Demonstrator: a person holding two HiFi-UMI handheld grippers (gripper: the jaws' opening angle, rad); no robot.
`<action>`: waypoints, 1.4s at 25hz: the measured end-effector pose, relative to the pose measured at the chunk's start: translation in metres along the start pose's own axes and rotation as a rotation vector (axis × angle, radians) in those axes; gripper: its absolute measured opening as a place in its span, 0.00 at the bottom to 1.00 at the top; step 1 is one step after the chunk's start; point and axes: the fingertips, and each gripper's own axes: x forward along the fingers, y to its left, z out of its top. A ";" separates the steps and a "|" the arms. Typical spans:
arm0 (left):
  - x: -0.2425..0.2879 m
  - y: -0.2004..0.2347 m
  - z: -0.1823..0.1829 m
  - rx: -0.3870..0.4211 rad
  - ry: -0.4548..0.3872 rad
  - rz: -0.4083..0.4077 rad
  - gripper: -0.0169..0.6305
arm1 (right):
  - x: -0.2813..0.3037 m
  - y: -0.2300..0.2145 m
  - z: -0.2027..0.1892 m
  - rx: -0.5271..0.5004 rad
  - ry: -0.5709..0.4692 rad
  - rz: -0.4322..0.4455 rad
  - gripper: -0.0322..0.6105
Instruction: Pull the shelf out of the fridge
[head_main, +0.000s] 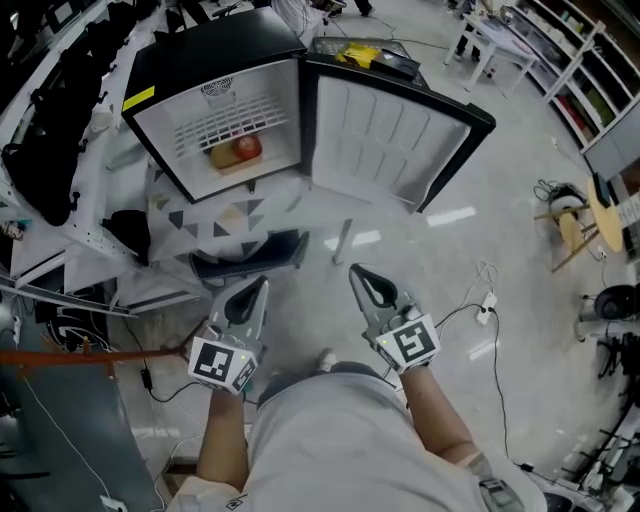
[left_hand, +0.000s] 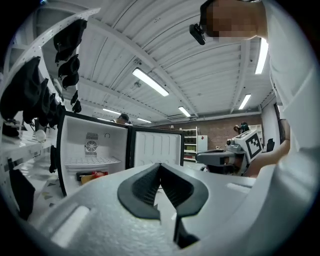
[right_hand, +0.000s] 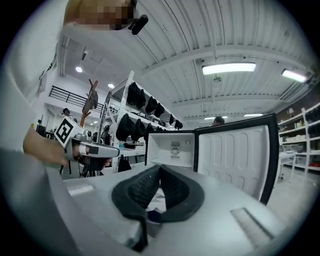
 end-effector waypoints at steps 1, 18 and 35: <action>0.004 -0.003 -0.002 0.005 0.009 0.004 0.04 | -0.002 -0.005 0.000 -0.010 -0.003 -0.001 0.05; 0.071 0.025 -0.033 -0.012 0.086 -0.070 0.04 | 0.036 -0.056 -0.024 0.038 0.022 -0.068 0.05; 0.158 0.150 -0.043 -0.079 0.149 -0.223 0.04 | 0.162 -0.092 -0.023 0.057 0.077 -0.195 0.05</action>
